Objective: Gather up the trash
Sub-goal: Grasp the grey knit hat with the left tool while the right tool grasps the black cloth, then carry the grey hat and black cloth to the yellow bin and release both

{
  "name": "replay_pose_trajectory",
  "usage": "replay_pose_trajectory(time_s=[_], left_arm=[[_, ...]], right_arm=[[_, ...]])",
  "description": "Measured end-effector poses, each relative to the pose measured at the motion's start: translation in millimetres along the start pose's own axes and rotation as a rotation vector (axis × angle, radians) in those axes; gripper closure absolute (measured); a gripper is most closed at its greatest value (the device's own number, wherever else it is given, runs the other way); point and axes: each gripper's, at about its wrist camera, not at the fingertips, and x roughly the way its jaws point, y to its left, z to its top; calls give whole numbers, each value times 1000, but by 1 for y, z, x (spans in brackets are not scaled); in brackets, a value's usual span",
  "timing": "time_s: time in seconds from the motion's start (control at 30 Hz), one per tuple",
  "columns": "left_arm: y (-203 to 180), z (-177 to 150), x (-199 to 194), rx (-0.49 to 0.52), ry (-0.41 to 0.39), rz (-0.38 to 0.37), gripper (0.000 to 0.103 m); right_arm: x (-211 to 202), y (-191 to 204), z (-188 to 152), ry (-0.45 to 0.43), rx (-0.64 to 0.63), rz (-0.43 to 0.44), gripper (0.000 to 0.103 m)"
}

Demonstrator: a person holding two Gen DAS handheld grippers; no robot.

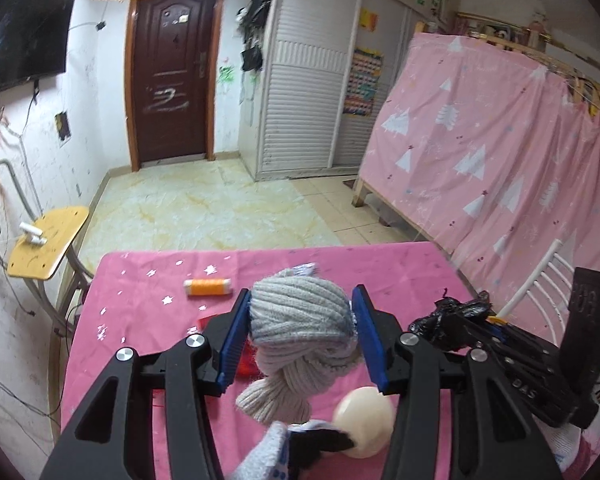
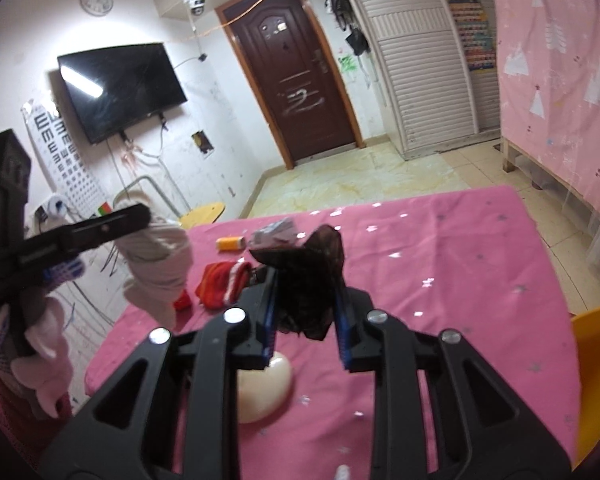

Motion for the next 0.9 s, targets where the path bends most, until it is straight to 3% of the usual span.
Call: replay_pose_trajectory(time_s=[0.47, 0.9], left_arm=[[-107, 6, 2, 148, -4, -46, 60], [-224, 4, 28, 238, 32, -213, 60]], right_arm=[[-63, -85, -14, -111, 143, -64, 80], [-140, -171, -30, -250, 270, -233, 80]])
